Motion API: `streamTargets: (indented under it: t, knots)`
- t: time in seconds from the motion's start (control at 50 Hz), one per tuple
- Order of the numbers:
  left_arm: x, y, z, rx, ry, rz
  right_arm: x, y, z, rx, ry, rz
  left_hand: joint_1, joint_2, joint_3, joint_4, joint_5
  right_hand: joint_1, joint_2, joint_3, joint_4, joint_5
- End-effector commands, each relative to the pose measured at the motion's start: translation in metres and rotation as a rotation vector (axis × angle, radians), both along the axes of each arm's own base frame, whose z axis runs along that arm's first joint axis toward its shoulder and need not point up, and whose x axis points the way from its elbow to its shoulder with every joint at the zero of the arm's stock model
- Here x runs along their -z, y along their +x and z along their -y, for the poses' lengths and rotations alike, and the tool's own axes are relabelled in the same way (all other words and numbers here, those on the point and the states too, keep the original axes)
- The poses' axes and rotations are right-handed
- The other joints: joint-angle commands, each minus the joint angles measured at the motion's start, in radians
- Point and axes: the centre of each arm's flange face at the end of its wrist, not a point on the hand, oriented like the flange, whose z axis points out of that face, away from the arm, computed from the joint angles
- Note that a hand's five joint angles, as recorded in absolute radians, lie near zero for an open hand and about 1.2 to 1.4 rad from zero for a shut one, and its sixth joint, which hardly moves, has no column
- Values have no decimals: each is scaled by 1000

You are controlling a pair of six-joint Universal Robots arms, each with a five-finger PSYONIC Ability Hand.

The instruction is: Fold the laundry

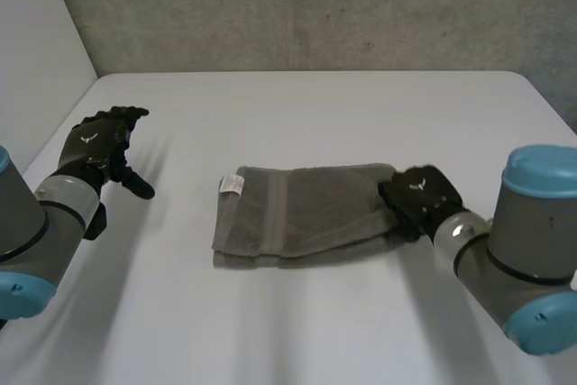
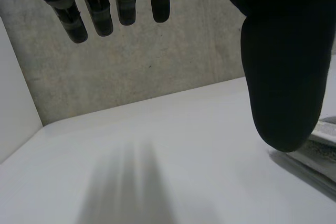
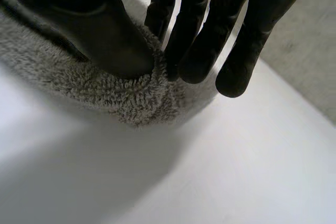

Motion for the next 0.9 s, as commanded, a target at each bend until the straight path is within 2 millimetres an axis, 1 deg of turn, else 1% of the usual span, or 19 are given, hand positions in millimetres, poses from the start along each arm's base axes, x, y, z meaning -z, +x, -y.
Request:
streamTargets:
  t: [0.02,0.04,0.06,0.08,0.12,0.14,0.18,0.22,0.32,0.36,0.38,0.4,0.44,0.56,0.64,0.72,0.78,0.88,0.9]
  knots:
    - [-19,-5,-1,14,-53,-14,-43,48,-6,-116,-243,-75,0,9,8,9,-29,110,71,58,56,64]
    - [-35,-11,-4,33,-100,-20,-51,76,-25,-213,-324,-101,0,9,8,9,-29,110,71,58,56,64]
    - [-52,-19,-8,54,-149,-28,-51,76,-25,-214,-325,-101,9,17,17,17,-21,110,71,58,56,64]
    - [-52,-19,-8,54,-149,-28,-51,76,-25,-214,-325,-101,9,18,17,17,-21,110,71,58,56,64]
    - [-73,-31,-15,92,-196,-42,-54,127,-62,-393,-448,-156,15,23,23,23,-15,110,71,58,56,64]
    - [-73,-31,-15,92,-196,-42,-54,127,-62,-393,-448,-156,15,23,23,23,-15,110,71,58,56,64]
    - [-100,-39,-22,118,-248,-61,-50,143,-75,-452,-484,-178,21,29,29,29,-9,110,71,58,56,64]
    - [-109,-43,-25,129,-257,-64,-32,169,-100,-564,-489,-184,21,29,29,29,-9,110,71,58,56,64]
    - [-124,-60,-33,182,-244,-75,3,191,-128,-704,-400,-206,18,26,26,26,-12,110,71,58,56,64]
    - [-123,-67,-35,201,-228,-75,11,192,-129,-708,-366,-216,18,26,26,26,-12,110,71,58,56,64]
    - [-121,-72,-37,214,-209,-71,12,191,-128,-693,-341,-214,15,23,23,23,-15,-203,-241,-254,-256,-248]
    - [-121,-73,-37,214,-208,-71,12,191,-128,-693,-341,-214,15,23,23,23,-15,-206,-245,-258,-260,-252]
    - [-115,-76,-38,222,-176,-62,4,186,-119,-600,-276,-155,9,18,17,17,-21,-1051,-1090,-1103,-1105,-1097]
    - [-96,-80,-33,228,-122,-48,-34,168,-92,-368,-151,65,12,20,20,20,-18,-1111,-1150,-1163,-1165,-1157]
    - [-68,-85,-25,229,-47,-33,-51,133,-54,-170,-14,262,12,20,20,20,-18,-1111,-1150,-1163,-1165,-1157]
    - [-35,-88,-19,229,41,-14,-46,120,-38,-114,66,325,18,26,26,26,-12,-1111,-1150,-1163,-1165,-1157]
    - [-23,-89,-18,230,74,-5,-33,114,-30,-109,118,328,18,26,26,26,-12,-1111,-1150,-1163,-1165,-1157]
    - [26,-97,-26,254,203,37,-7,110,-19,-110,182,308,15,23,23,23,-15,-1111,-1150,-1163,-1165,-1157]
    - [26,-97,-26,254,203,37,0,110,-17,-112,196,303,15,23,23,23,-15,-1111,-1150,-1163,-1165,-1157]
